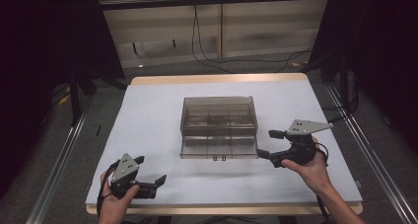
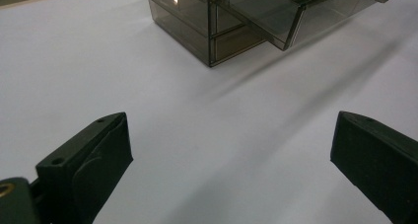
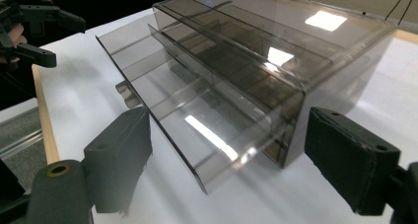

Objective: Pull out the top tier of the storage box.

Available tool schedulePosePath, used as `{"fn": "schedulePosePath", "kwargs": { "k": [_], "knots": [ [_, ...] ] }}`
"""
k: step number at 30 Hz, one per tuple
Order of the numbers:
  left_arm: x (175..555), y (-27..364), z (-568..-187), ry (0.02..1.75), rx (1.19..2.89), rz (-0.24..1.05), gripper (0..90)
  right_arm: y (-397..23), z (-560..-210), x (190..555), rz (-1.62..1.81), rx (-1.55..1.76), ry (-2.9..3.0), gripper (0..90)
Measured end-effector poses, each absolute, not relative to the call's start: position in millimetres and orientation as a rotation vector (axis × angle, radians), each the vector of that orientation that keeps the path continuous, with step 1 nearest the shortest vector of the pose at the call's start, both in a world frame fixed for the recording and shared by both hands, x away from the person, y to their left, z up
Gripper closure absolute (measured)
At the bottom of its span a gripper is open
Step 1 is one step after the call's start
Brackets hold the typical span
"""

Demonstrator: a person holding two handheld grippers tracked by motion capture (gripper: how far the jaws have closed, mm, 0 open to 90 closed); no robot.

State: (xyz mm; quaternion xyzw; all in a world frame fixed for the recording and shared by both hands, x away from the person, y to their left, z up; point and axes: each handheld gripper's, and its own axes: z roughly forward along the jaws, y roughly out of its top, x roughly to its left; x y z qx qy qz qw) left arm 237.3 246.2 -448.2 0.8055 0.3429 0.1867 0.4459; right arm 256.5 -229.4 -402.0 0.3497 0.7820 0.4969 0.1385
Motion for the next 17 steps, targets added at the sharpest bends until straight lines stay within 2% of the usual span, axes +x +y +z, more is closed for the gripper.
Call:
{"fn": "schedulePosePath", "kwargs": {
  "k": [14, 17],
  "knots": [
    [236.9, 246.5, -447.5, 0.843, 1.983, 0.458, 1.9, -260.2, -422.1, 234.3, 1.419, 1.112, 2.178, 25.7],
    [236.6, 247.0, -446.8, 0.845, 1.981, 0.457, 1.9, -262.0, -426.5, 229.6, 1.412, 1.114, 2.189, 30.2]
  ]
}}
